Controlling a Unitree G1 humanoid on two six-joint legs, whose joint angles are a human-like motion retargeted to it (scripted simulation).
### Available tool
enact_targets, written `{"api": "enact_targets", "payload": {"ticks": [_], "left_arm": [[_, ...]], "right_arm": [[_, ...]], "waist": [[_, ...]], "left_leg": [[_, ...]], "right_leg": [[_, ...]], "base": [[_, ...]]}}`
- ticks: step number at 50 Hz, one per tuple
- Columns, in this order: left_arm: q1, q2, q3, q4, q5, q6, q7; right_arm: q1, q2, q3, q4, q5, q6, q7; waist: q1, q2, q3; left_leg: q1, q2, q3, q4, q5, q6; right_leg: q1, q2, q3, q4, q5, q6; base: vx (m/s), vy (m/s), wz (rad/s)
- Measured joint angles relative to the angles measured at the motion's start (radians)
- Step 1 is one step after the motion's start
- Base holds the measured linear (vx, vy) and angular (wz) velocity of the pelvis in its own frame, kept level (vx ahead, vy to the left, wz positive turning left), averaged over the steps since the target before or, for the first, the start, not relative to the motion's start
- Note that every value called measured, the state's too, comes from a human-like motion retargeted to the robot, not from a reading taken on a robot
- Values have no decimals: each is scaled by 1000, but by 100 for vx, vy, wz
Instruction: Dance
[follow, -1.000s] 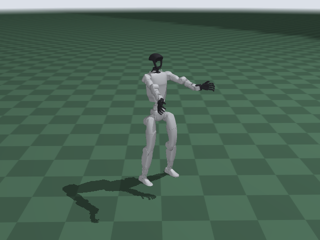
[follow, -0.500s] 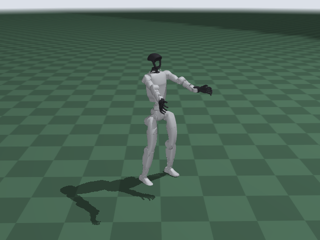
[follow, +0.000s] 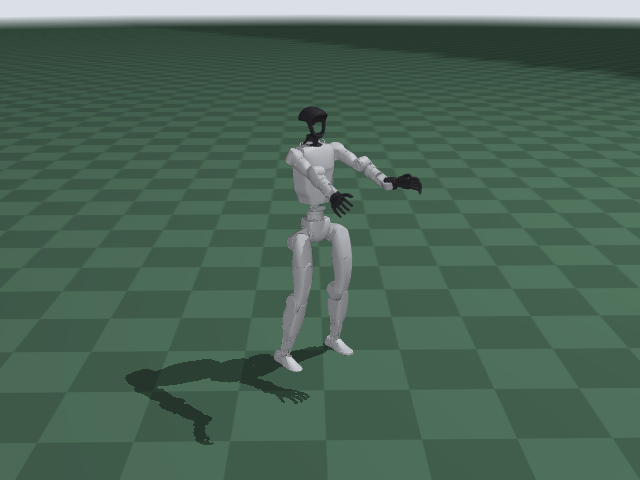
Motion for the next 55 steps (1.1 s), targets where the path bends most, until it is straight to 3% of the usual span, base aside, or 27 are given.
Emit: {"api": "enact_targets", "payload": {"ticks": [3, 7, 12, 15, 18, 20, 23, 25, 28, 30, 33, 37, 42, 45, 48, 50, 53, 55], "left_arm": [[-44, 84, 7, -32, -89, -13, -85], [-69, 138, -14, -62, -43, 6, -69], [-85, -23, -6, -67, -38, 13, -108], [-95, -189, 76, -62, -93, -9, -207], [-90, -305, 152, -65, 35, 8, -209], [-70, -289, 114, -70, 194, 46, -165], [-69, -160, 14, -79, 340, 114, -80], [-83, -84, -1, -68, 308, 122, -53], [-120, -30, 4, -60, 31, 53, -115], [-128, -24, 19, -62, -120, -23, -173], [-120, -58, 37, -61, -120, -73, -94], [-97, -160, 32, -48, -41, -66, -68], [-50, -272, 57, -26, -67, -48, -135], [-28, -247, 61, -22, -5, -38, -122], [-16, -179, 68, -49, 23, -53, -73], [-29, -129, 79, -92, -63, -114, -87], [-87, -138, 102, -206, -243, -205, -201], [-146, -187, 85, -309, -358, -207, -329]], "right_arm": [[78, -72, -10, 18, 278, -78, 151], [208, -32, -21, 18, 473, -200, 116], [303, 158, 30, 18, 479, -345, 46], [298, 309, 58, 18, 465, -344, 110], [285, 406, 40, 18, 345, -273, 180], [285, 402, 46, 18, 214, -154, 172], [270, 303, 82, 18, 40, -5, 48], [266, 209, 106, 18, 17, -20, 15], [249, 97, 100, 18, 224, -150, 109], [237, 73, 84, 18, 406, -263, 230], [223, 105, 78, 18, 469, -360, 221], [213, 217, 141, 18, 326, -333, 145], [250, 394, 135, 18, 217, -210, 169], [282, 424, 95, 18, 218, -294, 140], [284, 336, 66, 18, 180, -287, 26], [261, 210, 47, 18, 126, -285, -19], [195, -26, 29, 18, 94, -255, -53], [144, -201, -13, 6, 60, -222, -98]], "waist": [[-38, 14, -14], [-115, 32, -42], [-218, 34, -59], [-238, 50, -49], [-213, 54, -61], [-204, 47, -68], [-193, 37, -69], [-173, 39, -77], [-145, 54, -83], [-145, 62, -76], [-146, 66, -69], [-154, 49, -72], [-172, 33, -57], [-177, 31, -53], [-146, 27, -51], [-147, 9, -53], [-149, -16, -72], [-130, -23, -72]], "left_leg": [[-41, 22, -14, 85, -40, -9], [-125, 47, -63, 259, -121, -34], [-242, 58, -149, 487, -223, -73], [-288, 67, -179, 588, -267, -85], [-284, 65, -168, 575, -278, -85], [-255, 45, -154, 507, -249, -78], [-193, 19, -119, 351, -174, -66], [-150, 21, -83, 239, -127, -61], [-120, 31, -51, 144, -93, -57], [-105, 31, -56, 119, -85, -56], [-95, 30, -64, 118, -86, -52], [-135, 18, -84, 195, -124, -52], [-233, 22, -124, 449, -242, -70], [-265, 28, -121, 554, -298, -71], [-237, 43, -73, 529, -288, -60], [-202, 35, -45, 446, -245, -53], [-161, 16, -31, 292, -163, -44], [-143, 15, -38, 204, -115, -44]], "right_leg": [[46, -8, -21, -86, 20, -13], [100, 0, -48, -164, 37, -38], [145, 3, -121, -211, 38, -46], [159, 16, -140, -211, 18, -35], [148, 10, -141, -203, 15, -20], [136, 0, -129, -197, 22, -28], [100, -18, -119, -172, 33, -44], [63, -24, -103, -141, 34, -40], [23, -19, -92, -109, 28, -39], [26, -12, -87, -101, 29, -38], [37, -5, -75, -108, 37, -40], [53, -21, -100, -149, 54, -48], [112, -24, -122, -217, 67, -45], [131, -23, -124, -233, 58, -30], [124, -16, -87, -228, 66, -21], [113, -21, -81, -227, 81, -28], [72, -26, -82, -209, 87, -33], [45, -22, -85, -188, 84, -23]], "base": [[9, 4, 13], [13, 6, 21], [2, 6, 79], [-5, 8, 40], [-2, 3, -5], [-2, 3, -27], [-8, 8, -41], [-7, 8, -48], [-3, 3, -22], [4, 1, 0], [6, 1, -2], [-1, 0, 5], [4, -3, 19], [6, 4, -11], [11, 3, -70], [14, -1, -49], [11, -10, -15], [13, -21, 12]]}}
